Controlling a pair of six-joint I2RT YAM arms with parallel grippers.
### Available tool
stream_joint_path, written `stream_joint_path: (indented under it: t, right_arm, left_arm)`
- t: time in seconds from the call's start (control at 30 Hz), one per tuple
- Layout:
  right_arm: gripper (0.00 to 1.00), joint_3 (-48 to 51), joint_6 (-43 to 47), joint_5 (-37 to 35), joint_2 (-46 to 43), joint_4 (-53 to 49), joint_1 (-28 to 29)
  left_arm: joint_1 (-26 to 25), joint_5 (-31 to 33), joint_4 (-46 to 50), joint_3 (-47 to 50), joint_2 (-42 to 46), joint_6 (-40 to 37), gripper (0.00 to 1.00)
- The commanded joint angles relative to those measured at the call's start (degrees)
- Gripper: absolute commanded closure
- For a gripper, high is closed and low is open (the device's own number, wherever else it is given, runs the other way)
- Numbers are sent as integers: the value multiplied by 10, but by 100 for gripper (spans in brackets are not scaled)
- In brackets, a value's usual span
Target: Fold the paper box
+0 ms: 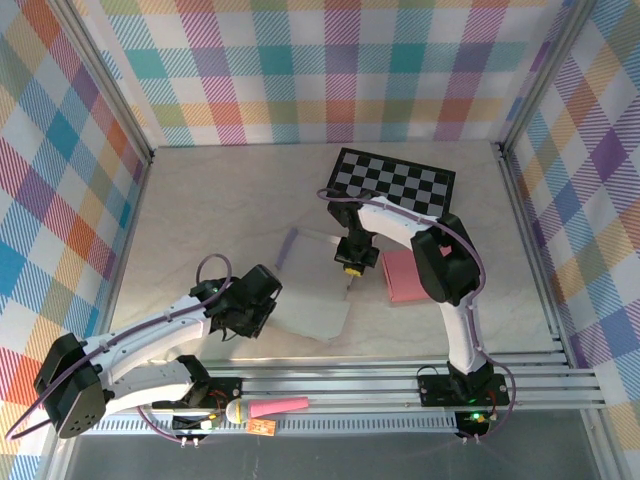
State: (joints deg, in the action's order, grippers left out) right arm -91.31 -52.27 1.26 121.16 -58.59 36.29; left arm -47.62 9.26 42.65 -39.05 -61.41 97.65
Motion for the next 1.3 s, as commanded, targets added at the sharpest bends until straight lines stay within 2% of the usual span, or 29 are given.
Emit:
stream_joint_path:
  t: [0.0,0.1,0.2,0.33,0.73,0.83,1.07,1.27]
  right_arm:
    - [100,35,-14,17,6,5,-1]
    - [100,40,-16,16,2,5,1]
    - [100,44,-18,11,-2,4,5]
    - [100,50,-24,-1,-9,1,14]
    - [100,84,-43,-21,-39,10,46]
    - [97,92,-45,-21,-49,14,49]
    - [85,87,-34,-25,-51,17,49]
    - [85,89,-18,-41,-60,43,49]
  left_arm:
    - [0,73,-42,-4,16,-14,79]
    - [5,79,-65,6,35,-26,100]
    - [11,86,-83,7,53,-45,100]
    - [27,84,-105,-8,63,-109,100]
    - [64,22,-165,-66,29,-272,100]
    - [70,2,-186,-78,17,-303,100]
    - [78,-49,-290,-69,-14,-319,100]
    - [96,-73,-359,-64,-15,-331,100]
